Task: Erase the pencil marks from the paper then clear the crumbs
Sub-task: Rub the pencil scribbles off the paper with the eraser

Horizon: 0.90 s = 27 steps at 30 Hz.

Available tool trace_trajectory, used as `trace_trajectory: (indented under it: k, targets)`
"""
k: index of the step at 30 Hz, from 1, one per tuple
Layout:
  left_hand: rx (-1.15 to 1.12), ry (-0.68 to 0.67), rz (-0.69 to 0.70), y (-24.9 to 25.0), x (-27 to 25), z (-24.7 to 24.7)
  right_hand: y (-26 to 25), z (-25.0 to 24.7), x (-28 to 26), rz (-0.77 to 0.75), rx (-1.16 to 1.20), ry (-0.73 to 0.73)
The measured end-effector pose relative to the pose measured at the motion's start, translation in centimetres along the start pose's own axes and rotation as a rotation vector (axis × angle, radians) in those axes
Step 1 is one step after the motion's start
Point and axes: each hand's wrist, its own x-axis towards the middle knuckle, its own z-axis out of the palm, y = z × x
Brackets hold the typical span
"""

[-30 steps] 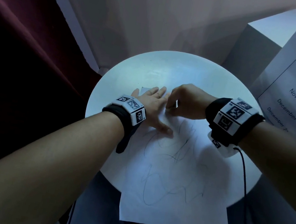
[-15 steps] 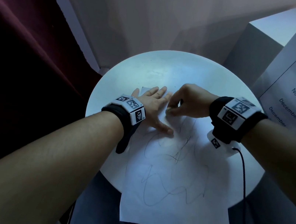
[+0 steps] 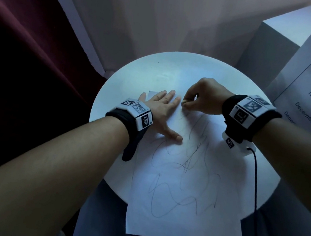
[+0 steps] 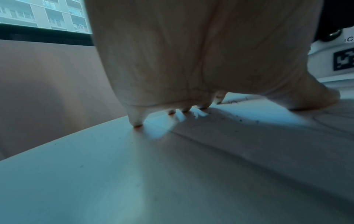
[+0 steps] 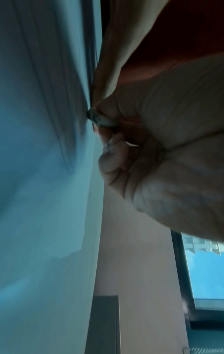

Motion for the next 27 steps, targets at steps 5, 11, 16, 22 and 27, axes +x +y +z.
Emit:
trace_trajectory:
  k: [5, 11, 16, 22, 27]
  targets:
    - [0.006, -0.012, 0.002, 0.0, 0.0, 0.0, -0.8, 0.7, -1.0, -0.053, -0.022, -0.219]
    - [0.002, -0.021, -0.006, 0.1, -0.1, -0.1, 1.0, 0.2, 0.4, 0.020, 0.058, -0.005]
    - [0.003, -0.021, -0.004, 0.1, -0.2, -0.2, 0.3, 0.3, -0.4, -0.026, 0.015, -0.204]
    - [0.000, -0.018, -0.005, 0.2, -0.1, -0.1, 0.8, 0.4, 0.0, 0.023, 0.083, -0.003]
    - [-0.012, -0.003, -0.012, 0.4, -0.2, -0.3, 1.0, 0.4, -0.5, 0.040, 0.167, -0.209]
